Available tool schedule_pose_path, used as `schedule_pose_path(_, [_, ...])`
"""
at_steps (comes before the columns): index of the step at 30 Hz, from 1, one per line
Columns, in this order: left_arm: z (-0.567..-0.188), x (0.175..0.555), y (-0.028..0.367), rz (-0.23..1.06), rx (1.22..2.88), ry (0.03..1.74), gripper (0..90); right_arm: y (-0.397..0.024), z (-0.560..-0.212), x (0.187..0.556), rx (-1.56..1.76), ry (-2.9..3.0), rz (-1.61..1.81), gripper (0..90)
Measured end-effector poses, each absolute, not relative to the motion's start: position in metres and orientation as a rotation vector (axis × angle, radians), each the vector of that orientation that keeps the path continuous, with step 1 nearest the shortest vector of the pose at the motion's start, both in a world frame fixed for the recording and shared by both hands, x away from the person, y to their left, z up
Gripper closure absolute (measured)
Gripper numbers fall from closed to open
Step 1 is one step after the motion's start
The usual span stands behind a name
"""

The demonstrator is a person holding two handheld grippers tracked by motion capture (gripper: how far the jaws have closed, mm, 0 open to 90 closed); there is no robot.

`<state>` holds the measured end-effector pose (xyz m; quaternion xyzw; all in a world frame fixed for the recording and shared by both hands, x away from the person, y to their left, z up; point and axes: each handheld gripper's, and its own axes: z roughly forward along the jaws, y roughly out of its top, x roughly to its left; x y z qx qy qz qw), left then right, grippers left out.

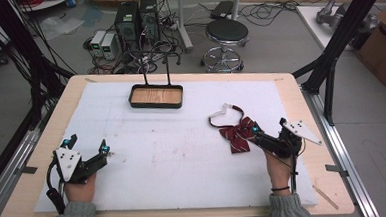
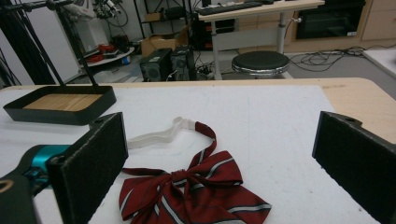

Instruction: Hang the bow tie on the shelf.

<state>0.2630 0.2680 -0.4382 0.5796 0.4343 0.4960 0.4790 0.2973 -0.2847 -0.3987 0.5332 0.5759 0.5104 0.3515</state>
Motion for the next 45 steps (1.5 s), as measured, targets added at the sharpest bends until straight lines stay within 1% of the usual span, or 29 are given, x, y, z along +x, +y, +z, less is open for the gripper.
schedule_pose_path(10, [-0.438, 0.263, 0.268, 1.212, 1.415, 1.059, 12.2, -0.288, -0.400, 0.303, 1.403, 1.522, 1.344, 2.3])
schedule_pose_path(18, [-0.438, 0.263, 0.266, 1.215, 1.418, 1.052, 12.2, -0.281, -0.389, 0.311, 1.354, 1.545, 1.322, 2.4])
schedule_pose_path(19, [-0.438, 0.263, 0.266, 1.215, 1.419, 1.052, 12.2, -0.278, -0.389, 0.315, 1.347, 1.543, 1.324, 4.3])
schedule_pose_path(21, [-0.438, 0.263, 0.267, 1.216, 1.419, 1.051, 12.2, -0.278, -0.390, 0.317, 1.347, 1.540, 1.318, 4.4])
schedule_pose_path(27, [-0.438, 0.263, 0.267, 1.214, 1.420, 1.049, 12.2, -0.273, -0.391, 0.339, 1.385, 1.545, 1.286, 5.2])
schedule_pose_path(33, [-0.438, 0.263, 0.267, 1.215, 1.422, 1.052, 12.2, -0.273, -0.396, 0.371, 1.432, 1.568, 1.231, 5.3])
schedule_pose_path(36, [-0.438, 0.263, 0.267, 1.214, 1.429, 1.053, 12.2, -0.272, -0.400, 0.379, 1.436, 1.557, 1.220, 7.5])
schedule_pose_path(38, [-0.439, 0.263, 0.267, 1.216, 1.427, 1.053, 12.2, -0.272, -0.407, 0.385, 1.450, 1.583, 1.224, 16.2])
schedule_pose_path(39, [-0.439, 0.263, 0.267, 1.216, 1.427, 1.054, 12.2, -0.270, -0.415, 0.392, 1.463, 1.628, 1.203, 16.3])
schedule_pose_path(42, [-0.439, 0.263, 0.267, 1.220, 1.425, 1.059, 12.2, -0.269, -0.423, 0.398, 1.466, 1.665, 1.163, 16.4])
schedule_pose_path(44, [-0.439, 0.263, 0.266, 1.222, 1.426, 1.060, 12.1, -0.268, -0.433, 0.405, 1.473, 1.719, 1.143, 23.6])
schedule_pose_path(45, [-0.439, 0.263, 0.266, 1.223, 1.425, 1.059, 12.1, -0.266, -0.437, 0.408, 1.467, 1.743, 1.132, 24.1])
